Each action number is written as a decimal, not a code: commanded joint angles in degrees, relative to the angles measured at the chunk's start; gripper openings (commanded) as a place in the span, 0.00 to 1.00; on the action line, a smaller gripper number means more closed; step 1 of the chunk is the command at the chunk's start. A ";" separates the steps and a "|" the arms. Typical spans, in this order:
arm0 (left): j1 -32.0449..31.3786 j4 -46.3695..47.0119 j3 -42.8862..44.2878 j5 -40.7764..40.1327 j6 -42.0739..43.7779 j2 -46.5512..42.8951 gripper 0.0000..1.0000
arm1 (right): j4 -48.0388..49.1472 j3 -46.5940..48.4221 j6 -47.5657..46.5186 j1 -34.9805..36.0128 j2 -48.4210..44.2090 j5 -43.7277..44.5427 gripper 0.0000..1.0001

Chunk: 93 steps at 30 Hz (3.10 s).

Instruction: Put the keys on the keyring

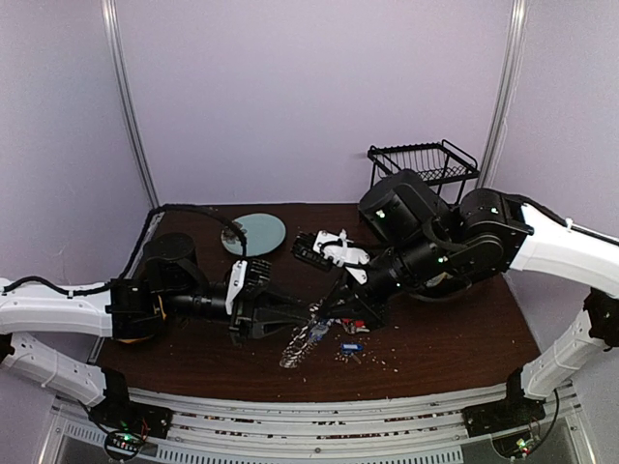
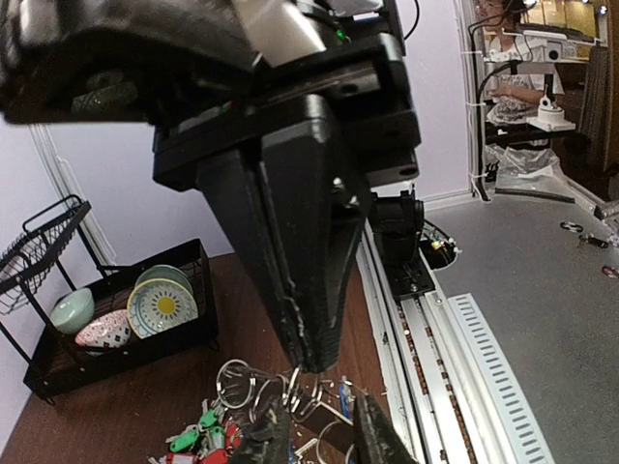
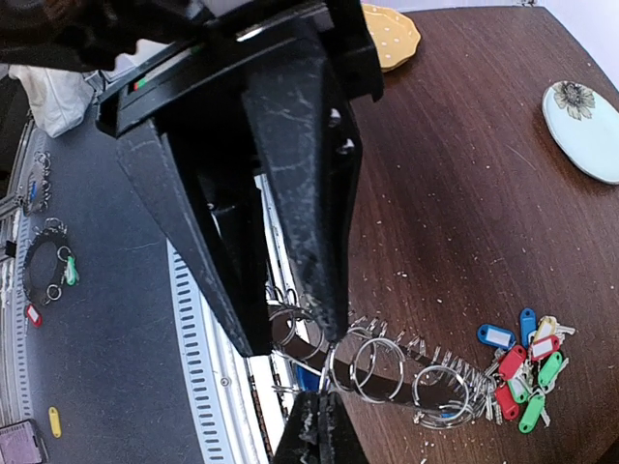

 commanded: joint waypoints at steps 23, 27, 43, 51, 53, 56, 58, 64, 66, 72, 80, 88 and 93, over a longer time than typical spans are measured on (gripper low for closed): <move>-1.42 -2.18 2.36 -3.45 2.60 1.33 0.00 | 4.48 0.95 -7.43 1.97 -1.65 1.40 0.00; -1.47 0.16 1.32 -4.39 2.15 -0.61 0.00 | 12.22 -4.78 -5.89 1.81 -4.89 7.11 0.10; -1.46 11.32 -4.76 -9.49 -1.21 -6.92 0.00 | 58.88 -34.36 4.34 1.34 -11.87 -1.13 0.36; -1.51 11.17 -4.93 -10.42 -0.61 -7.57 0.00 | 58.81 -34.67 4.78 1.39 -11.71 1.80 0.25; -1.50 11.23 -4.98 -10.69 -0.60 -7.79 0.00 | 58.36 -34.82 4.67 1.39 -11.89 1.76 0.21; -1.50 12.07 -5.27 -11.30 -0.81 -8.62 0.00 | 57.70 -35.04 4.69 1.35 -11.77 1.76 0.10; -1.50 13.26 -5.99 -11.47 -0.94 -9.36 0.00 | 57.78 -35.22 4.72 1.39 -11.46 1.12 0.06; -1.48 17.25 -7.86 -11.52 -1.86 -11.10 0.00 | 57.70 -34.87 4.98 1.38 -10.06 -0.94 0.07; -1.47 17.53 -7.90 -11.57 -1.86 -11.20 0.00 | 58.11 -34.98 5.21 1.39 -9.90 -1.45 0.09; -1.50 17.74 -8.18 -11.63 -1.64 -11.35 0.00 | 58.56 -35.60 5.52 1.30 -10.14 -0.54 0.09; -1.51 17.27 -8.26 -11.58 -1.07 -11.42 0.00 | 60.31 -34.98 5.24 1.30 -10.05 -1.67 0.13; -1.51 16.66 -8.09 -13.33 -0.69 -11.38 0.00 | 63.34 -37.15 3.48 1.30 -13.81 -2.95 0.18; -1.49 16.55 -7.96 -13.54 -0.65 -11.37 0.00 | 66.85 -36.11 3.20 1.37 -12.02 -2.97 0.18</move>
